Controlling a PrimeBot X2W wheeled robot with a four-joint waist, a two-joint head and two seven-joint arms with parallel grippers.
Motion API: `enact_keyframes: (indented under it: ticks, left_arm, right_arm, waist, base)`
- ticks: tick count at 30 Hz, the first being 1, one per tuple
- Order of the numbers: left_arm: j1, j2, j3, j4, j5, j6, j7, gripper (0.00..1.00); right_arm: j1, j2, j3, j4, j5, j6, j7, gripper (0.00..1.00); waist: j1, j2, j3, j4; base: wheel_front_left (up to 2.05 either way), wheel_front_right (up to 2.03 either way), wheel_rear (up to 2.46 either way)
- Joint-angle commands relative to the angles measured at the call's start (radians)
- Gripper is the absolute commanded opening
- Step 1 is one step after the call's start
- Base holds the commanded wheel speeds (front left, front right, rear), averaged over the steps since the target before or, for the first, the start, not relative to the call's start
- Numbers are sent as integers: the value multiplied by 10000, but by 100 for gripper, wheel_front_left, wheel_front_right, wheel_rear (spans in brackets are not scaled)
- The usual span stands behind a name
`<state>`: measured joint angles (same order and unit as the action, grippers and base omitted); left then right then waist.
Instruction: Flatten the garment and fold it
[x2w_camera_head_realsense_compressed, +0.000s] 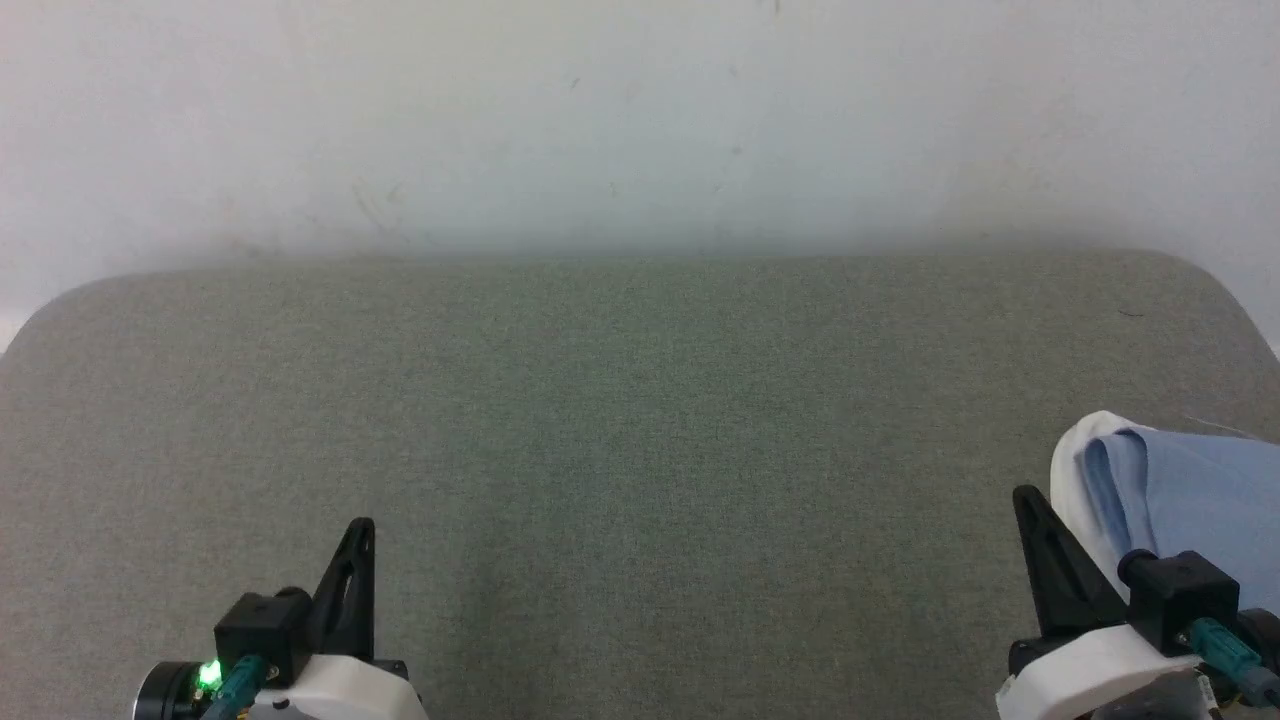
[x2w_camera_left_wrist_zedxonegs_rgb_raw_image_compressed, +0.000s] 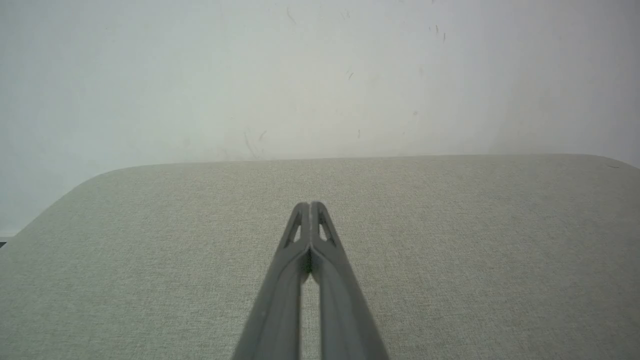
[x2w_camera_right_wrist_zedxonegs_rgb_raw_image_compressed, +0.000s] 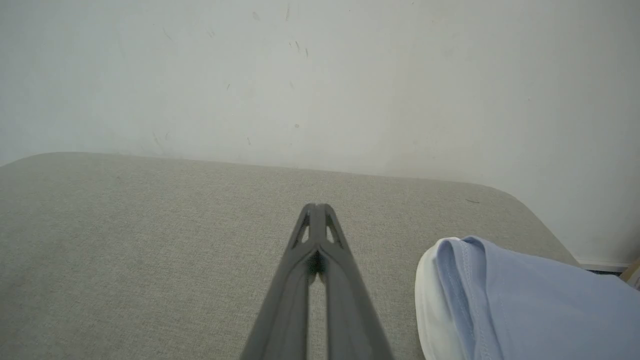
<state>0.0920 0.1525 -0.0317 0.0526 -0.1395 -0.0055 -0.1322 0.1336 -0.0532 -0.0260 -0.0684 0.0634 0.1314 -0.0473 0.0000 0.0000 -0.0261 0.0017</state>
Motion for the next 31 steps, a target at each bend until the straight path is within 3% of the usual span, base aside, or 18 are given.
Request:
enact_keyframes:
  ticks: [1, 31]
  left_arm:
    - [-202, -80, 61, -66, 144, 27, 44, 0]
    - [-546, -531, 184, -287, 743, 40, 656, 0]
  right_arm:
    - [-176, 16, 28, 42, -64, -4, 29, 0]
    - [-731, 23, 139, 349, -337, -6, 241, 0]
  waist:
    - [0, 0, 5, 0]
    - [0, 0, 128, -8]
  base:
    - [0, 0, 0]
    - [0, 0, 0]
